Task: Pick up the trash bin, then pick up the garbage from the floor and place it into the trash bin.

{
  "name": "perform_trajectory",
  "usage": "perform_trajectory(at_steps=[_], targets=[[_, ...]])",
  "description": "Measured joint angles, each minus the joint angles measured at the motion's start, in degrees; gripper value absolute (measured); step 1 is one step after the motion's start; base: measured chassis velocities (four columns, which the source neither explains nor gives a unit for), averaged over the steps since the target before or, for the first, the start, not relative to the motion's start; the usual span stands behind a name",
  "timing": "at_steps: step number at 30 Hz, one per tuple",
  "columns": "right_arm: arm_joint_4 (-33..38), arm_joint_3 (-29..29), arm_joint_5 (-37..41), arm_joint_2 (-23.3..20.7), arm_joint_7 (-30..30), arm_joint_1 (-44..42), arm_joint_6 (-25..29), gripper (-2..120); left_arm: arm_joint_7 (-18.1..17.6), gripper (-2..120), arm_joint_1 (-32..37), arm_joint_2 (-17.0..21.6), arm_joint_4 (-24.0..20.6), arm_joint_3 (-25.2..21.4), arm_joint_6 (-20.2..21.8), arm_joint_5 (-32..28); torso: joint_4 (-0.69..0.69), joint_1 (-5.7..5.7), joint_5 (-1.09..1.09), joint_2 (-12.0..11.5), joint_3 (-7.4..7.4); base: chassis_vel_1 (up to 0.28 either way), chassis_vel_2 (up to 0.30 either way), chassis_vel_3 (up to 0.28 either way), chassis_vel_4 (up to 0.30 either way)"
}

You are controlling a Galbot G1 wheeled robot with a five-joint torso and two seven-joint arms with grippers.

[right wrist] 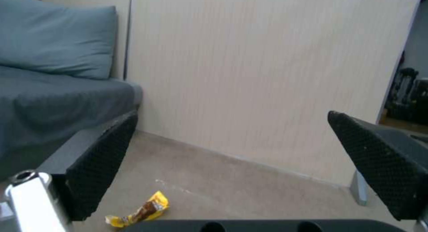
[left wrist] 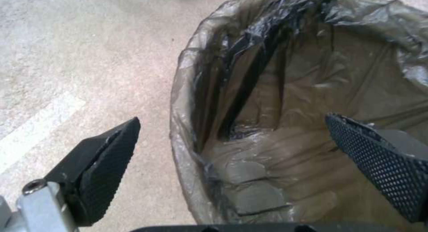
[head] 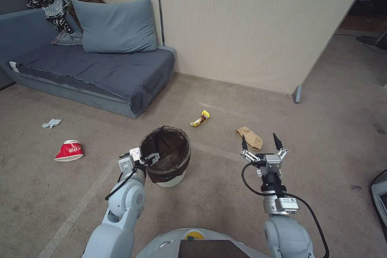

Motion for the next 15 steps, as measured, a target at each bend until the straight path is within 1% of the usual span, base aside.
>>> perform_trajectory(at_steps=[8, 15], targets=[[-0.4, 0.1, 0.0, 0.0, -0.2, 0.0, 0.7, 100, -0.5, 100, 0.0, -0.4, 0.7, -0.2, -0.5, 0.8, 0.0, 0.0, 0.0, 0.0, 0.0, 0.0, 0.0, 0.0, 0.0], [-0.3, 0.1, 0.1, 0.0, -0.3, -0.1, 0.9, 100, -0.7, 99, -0.9, -0.5, 2.6, -0.2, -0.6, 0.8, 0.0, 0.0, 0.0, 0.0, 0.0, 0.0, 0.0, 0.0, 0.0]])
